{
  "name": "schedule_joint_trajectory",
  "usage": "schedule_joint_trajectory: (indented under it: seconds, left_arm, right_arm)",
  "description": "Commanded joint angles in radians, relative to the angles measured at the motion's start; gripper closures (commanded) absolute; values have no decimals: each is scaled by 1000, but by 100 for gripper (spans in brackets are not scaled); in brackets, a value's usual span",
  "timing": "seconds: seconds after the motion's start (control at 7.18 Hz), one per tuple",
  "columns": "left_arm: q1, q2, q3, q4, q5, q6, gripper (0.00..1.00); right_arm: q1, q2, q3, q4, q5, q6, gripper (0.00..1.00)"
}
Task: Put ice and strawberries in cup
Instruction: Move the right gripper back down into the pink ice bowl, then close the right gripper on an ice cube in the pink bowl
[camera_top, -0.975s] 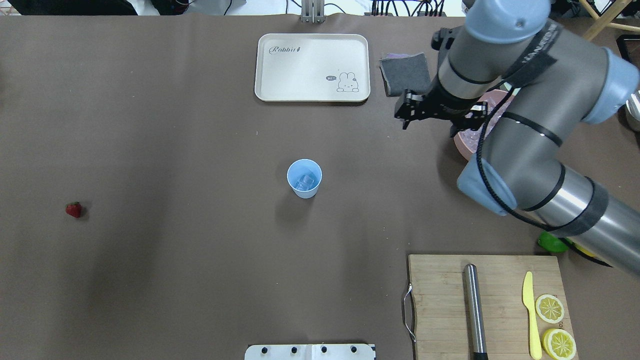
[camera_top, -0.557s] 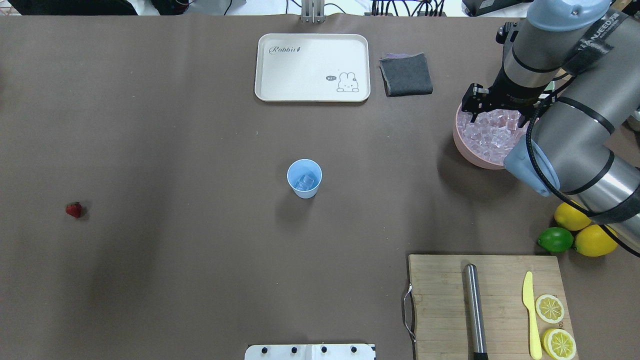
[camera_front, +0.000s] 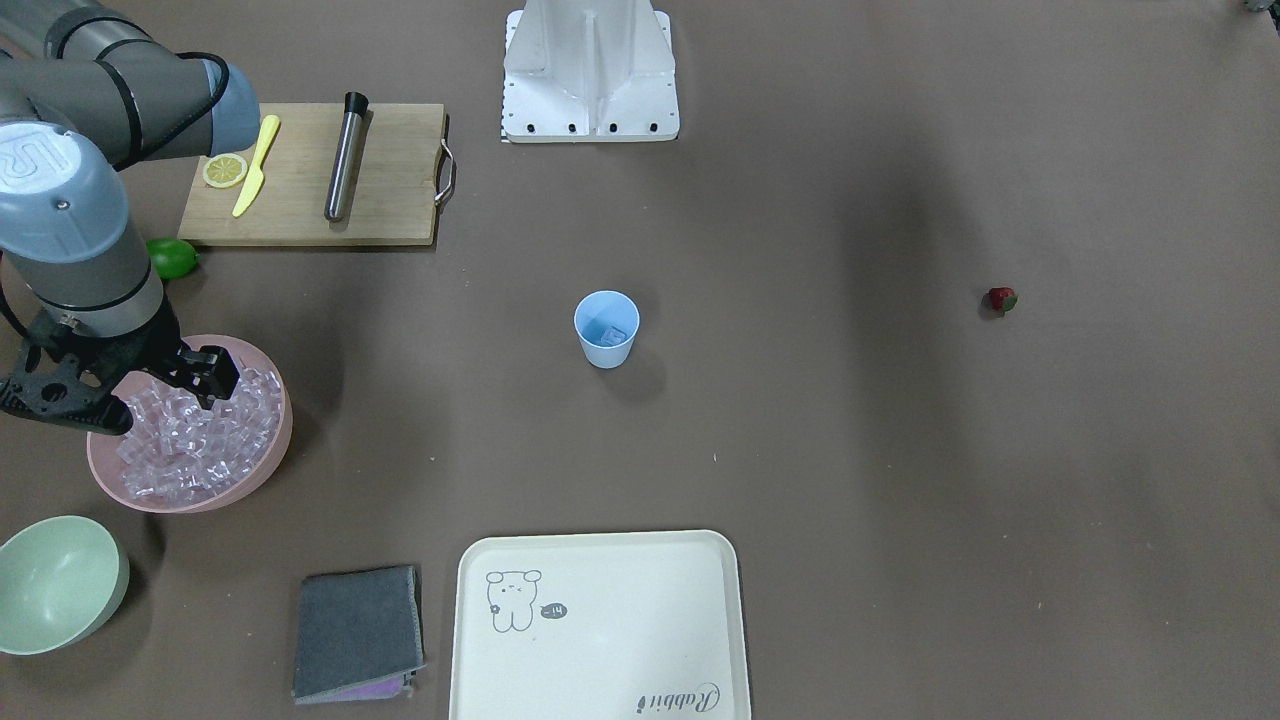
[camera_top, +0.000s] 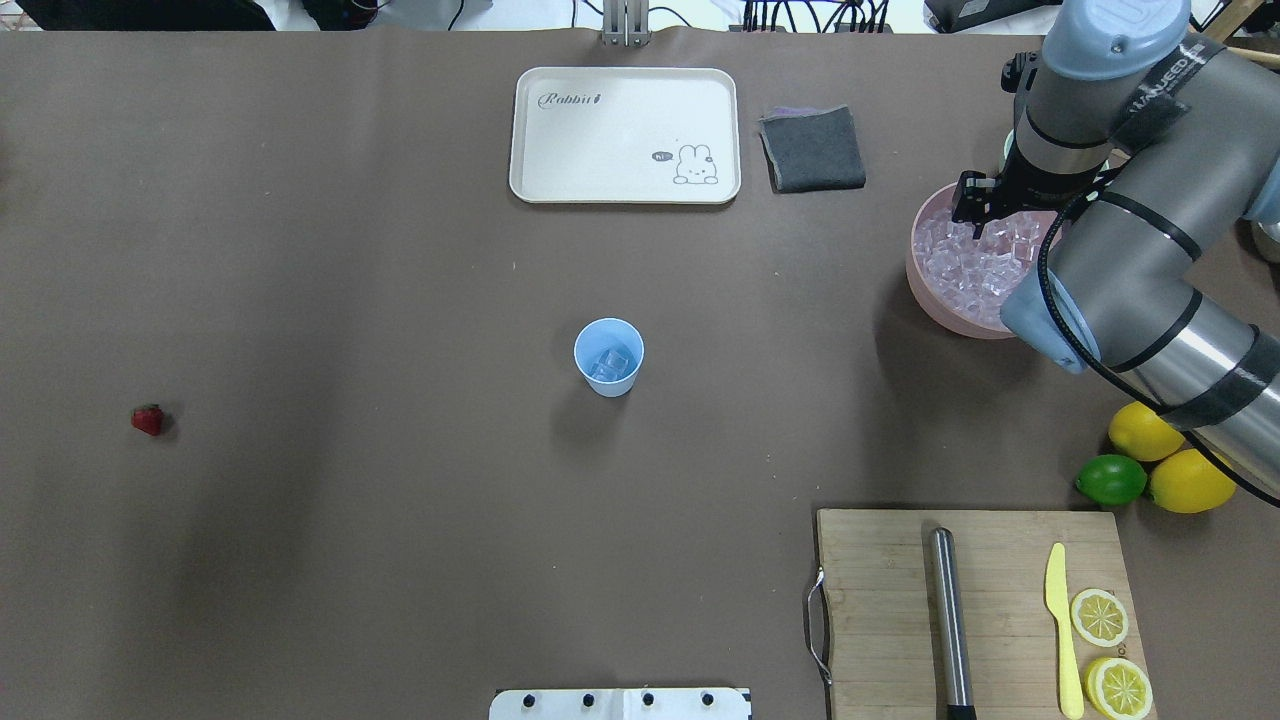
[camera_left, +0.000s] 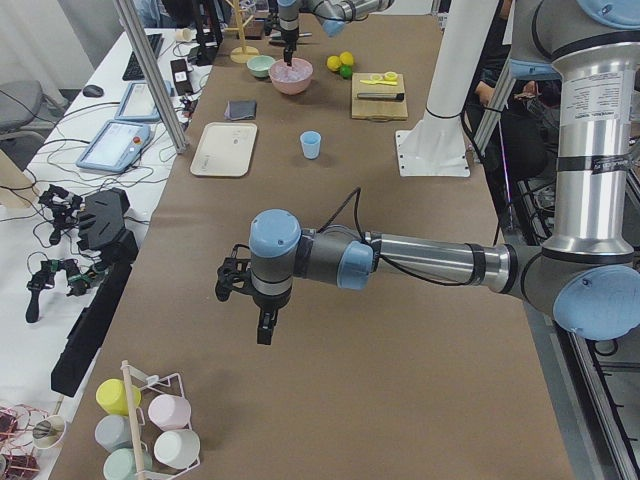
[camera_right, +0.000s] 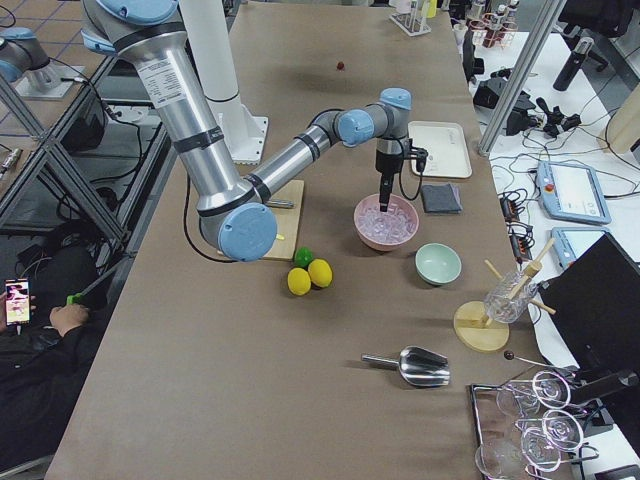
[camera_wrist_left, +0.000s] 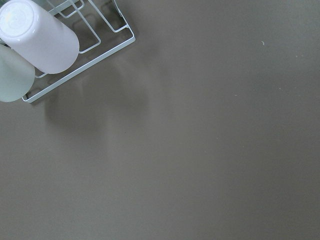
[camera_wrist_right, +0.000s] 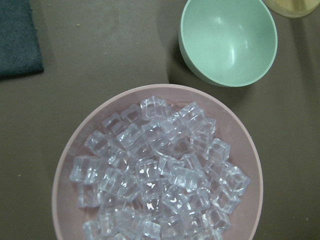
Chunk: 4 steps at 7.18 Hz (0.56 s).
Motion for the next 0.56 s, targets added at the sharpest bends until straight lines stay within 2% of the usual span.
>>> schedule_joint_trajectory:
  seconds: [0.0, 0.14, 0.42]
  left_arm:
    - [13, 0, 10, -26, 0, -4, 2]
    - [13, 0, 9, -26, 0, -4, 2]
    - [14, -2, 10, -26, 0, -4, 2]
  right_arm:
    - [-6, 2, -127, 178, -4, -6, 14]
    - [-13, 3, -141, 194, -4, -6, 18]
    - [-15, -4, -137, 192, 2, -5, 20]
